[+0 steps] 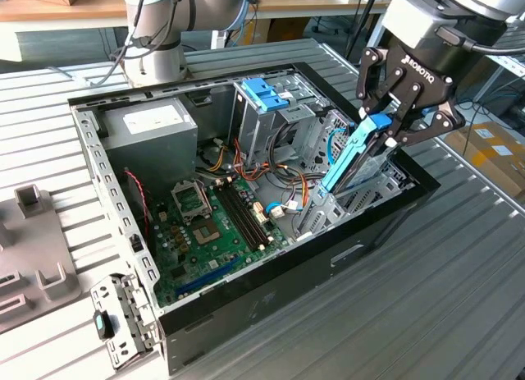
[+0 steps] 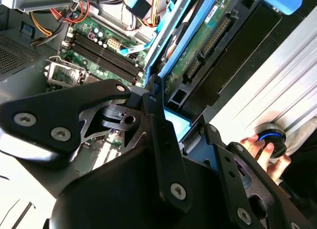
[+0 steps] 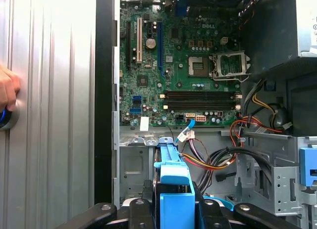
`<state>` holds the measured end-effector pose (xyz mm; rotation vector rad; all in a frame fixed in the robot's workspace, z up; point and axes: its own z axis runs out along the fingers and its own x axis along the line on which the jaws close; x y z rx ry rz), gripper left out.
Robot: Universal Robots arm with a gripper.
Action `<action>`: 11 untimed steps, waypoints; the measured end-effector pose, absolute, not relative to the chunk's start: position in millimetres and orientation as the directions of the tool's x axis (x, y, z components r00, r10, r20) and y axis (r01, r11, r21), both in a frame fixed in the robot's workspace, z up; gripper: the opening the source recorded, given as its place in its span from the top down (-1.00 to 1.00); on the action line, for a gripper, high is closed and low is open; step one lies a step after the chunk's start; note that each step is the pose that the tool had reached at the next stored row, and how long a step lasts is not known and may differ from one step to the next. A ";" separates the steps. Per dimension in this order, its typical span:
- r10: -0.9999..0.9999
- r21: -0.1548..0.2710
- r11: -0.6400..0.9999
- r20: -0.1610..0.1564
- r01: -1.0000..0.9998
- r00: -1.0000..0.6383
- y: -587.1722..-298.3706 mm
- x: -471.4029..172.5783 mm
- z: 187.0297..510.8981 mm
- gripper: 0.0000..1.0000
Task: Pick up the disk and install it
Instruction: 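Insert the disk into the insertion slot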
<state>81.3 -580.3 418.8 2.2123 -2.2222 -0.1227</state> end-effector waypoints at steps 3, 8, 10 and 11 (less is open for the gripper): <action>-0.999 0.058 0.003 -0.053 -0.998 -0.006 -580.3 81.3 417.9 0.26; -0.999 0.058 0.003 -0.053 -0.998 -0.006 -580.3 81.3 416.2 0.26; -0.999 0.058 0.003 -0.053 -0.998 -0.006 -580.3 81.3 415.7 0.26; -0.999 0.058 0.003 -0.053 -0.998 -0.006 -580.3 81.3 415.3 0.26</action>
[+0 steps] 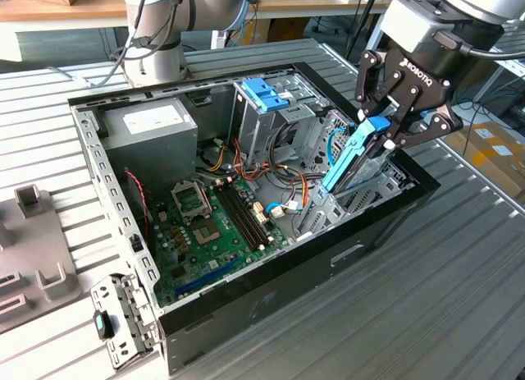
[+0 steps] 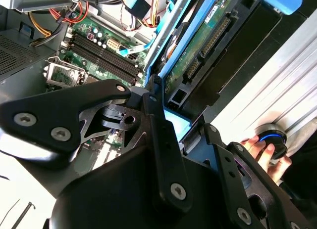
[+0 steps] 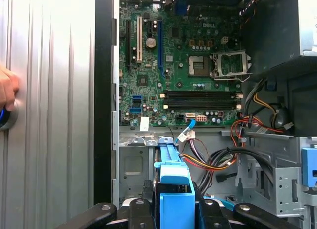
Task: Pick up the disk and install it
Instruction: 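Insert the disk into the insertion slot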
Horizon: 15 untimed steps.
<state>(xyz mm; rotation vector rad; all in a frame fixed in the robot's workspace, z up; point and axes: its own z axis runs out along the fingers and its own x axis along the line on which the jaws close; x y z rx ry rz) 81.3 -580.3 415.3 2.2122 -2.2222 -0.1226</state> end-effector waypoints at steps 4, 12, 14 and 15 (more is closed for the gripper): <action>-0.999 0.058 0.003 -0.052 -0.998 -0.006 -580.3 81.3 414.5 0.26; -0.999 0.058 0.003 -0.052 -0.998 -0.006 -580.3 81.3 414.4 0.24; -0.999 0.058 0.003 -0.053 -0.998 -0.006 -580.3 81.3 414.3 0.11; -0.999 0.058 0.003 -0.053 -0.998 -0.006 -580.3 81.3 414.2 0.11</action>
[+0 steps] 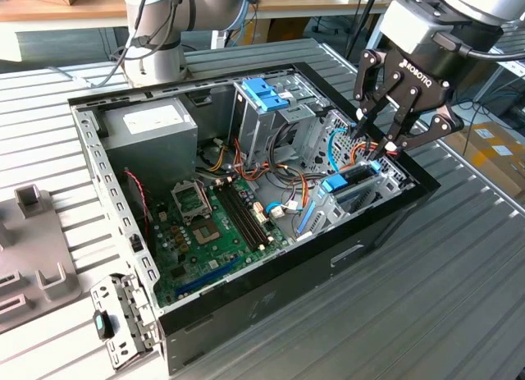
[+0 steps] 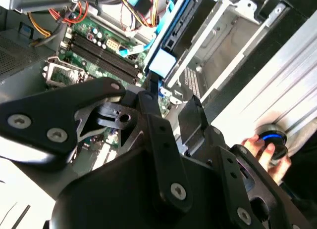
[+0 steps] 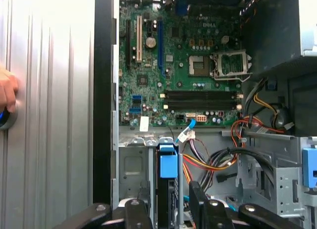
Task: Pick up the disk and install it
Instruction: 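Insert the disk into the insertion slot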
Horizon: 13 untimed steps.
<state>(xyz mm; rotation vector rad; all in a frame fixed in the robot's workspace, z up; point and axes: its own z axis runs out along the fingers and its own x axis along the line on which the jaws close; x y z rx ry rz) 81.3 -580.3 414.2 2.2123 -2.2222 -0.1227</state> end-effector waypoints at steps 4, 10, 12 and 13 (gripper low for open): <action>-0.999 0.058 0.003 -0.053 -0.998 -0.006 -580.3 81.3 414.3 0.11; -0.999 0.058 0.003 -0.053 -0.998 -0.006 -580.3 81.3 414.1 0.28; -0.999 0.058 0.003 -0.052 -0.998 -0.006 -580.3 81.3 414.2 0.52; -0.999 0.058 0.003 -0.053 -0.998 -0.006 -580.3 81.3 414.1 0.64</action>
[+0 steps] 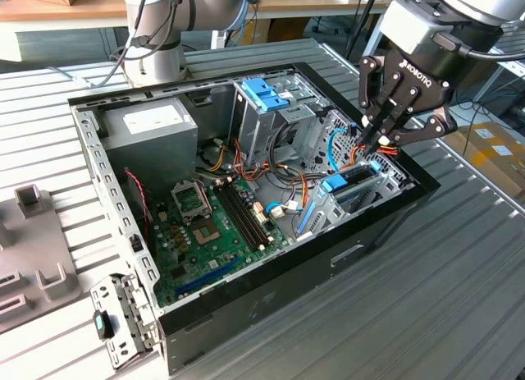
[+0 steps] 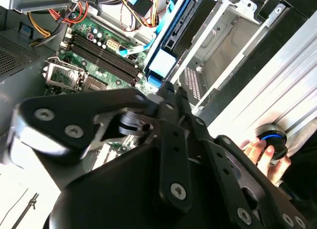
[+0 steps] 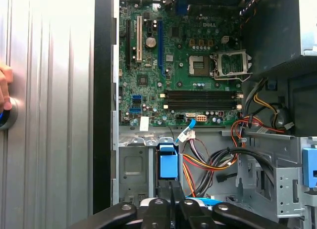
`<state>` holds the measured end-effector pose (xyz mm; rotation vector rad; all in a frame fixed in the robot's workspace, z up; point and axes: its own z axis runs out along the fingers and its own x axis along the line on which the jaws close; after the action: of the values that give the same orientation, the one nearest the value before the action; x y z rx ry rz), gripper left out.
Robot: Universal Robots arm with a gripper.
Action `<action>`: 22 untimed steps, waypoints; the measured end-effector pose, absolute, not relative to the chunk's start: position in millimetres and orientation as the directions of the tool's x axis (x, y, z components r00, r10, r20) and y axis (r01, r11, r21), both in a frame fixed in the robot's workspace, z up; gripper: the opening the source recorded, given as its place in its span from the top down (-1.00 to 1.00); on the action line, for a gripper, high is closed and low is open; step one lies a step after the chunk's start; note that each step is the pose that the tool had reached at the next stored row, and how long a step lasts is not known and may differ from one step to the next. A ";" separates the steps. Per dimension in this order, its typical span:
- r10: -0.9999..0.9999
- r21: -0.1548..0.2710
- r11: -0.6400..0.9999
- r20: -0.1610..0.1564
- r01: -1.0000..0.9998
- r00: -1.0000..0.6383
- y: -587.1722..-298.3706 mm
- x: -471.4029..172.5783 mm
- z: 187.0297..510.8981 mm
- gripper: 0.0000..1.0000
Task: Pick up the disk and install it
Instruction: 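Insert the disk into the insertion slot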
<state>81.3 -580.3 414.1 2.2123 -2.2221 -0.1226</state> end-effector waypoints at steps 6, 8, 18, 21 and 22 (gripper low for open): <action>-0.999 0.058 0.003 -0.053 -0.998 -0.006 -580.3 81.3 414.1 0.79; -0.999 0.058 0.003 -0.053 -0.998 -0.006 -580.3 81.3 414.0 0.79; -0.999 0.058 0.003 -0.053 -0.998 -0.006 -580.3 83.4 413.8 0.79; -0.999 0.058 0.003 -0.053 -0.998 -0.006 -580.3 87.1 413.8 0.79; -0.999 0.058 0.003 -0.053 -0.998 -0.006 -580.3 88.2 413.7 0.79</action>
<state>88.2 -580.3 413.7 2.2123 -2.2222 -0.1227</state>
